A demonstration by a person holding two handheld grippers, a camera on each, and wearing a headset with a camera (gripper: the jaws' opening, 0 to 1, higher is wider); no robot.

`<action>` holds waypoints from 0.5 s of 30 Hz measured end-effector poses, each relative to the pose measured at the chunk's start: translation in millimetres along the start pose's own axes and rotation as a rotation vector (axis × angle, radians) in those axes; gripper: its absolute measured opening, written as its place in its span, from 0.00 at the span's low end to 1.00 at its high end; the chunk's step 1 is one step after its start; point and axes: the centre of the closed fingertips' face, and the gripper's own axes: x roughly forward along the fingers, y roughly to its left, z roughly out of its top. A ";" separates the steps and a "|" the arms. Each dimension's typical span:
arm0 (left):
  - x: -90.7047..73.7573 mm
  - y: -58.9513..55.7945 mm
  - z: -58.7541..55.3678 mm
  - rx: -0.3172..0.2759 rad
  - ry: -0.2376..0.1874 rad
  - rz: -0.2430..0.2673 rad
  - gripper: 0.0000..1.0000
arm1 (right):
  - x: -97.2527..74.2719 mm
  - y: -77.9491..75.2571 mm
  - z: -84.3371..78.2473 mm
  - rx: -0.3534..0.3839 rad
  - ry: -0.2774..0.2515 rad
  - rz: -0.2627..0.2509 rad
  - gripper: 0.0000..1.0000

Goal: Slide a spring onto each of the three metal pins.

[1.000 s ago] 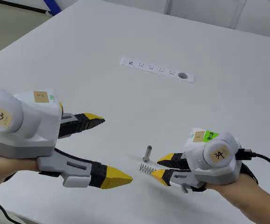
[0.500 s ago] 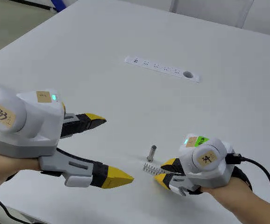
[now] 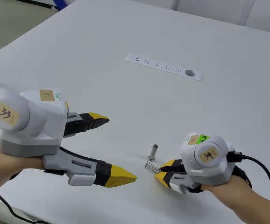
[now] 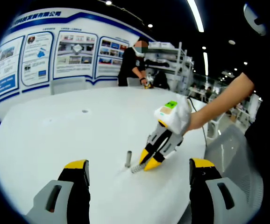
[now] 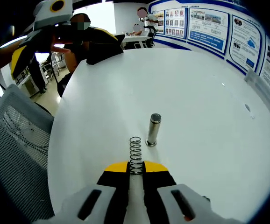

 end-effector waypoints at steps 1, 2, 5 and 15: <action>0.0 -0.9 2.6 -0.008 -0.010 -0.003 0.90 | 0.0 0.1 0.0 -0.001 0.000 0.000 0.11; -0.2 -1.6 5.6 -0.017 -0.023 -0.006 0.90 | -0.1 0.3 -0.2 -0.007 0.001 -0.001 0.11; -0.8 -1.5 11.6 -0.026 -0.045 -0.005 0.90 | -0.2 3.1 0.8 -0.055 -0.003 -0.002 0.11; 1.3 -7.6 2.8 -0.008 -0.001 -0.024 0.84 | -19.3 7.7 15.5 -0.091 -0.032 0.007 0.10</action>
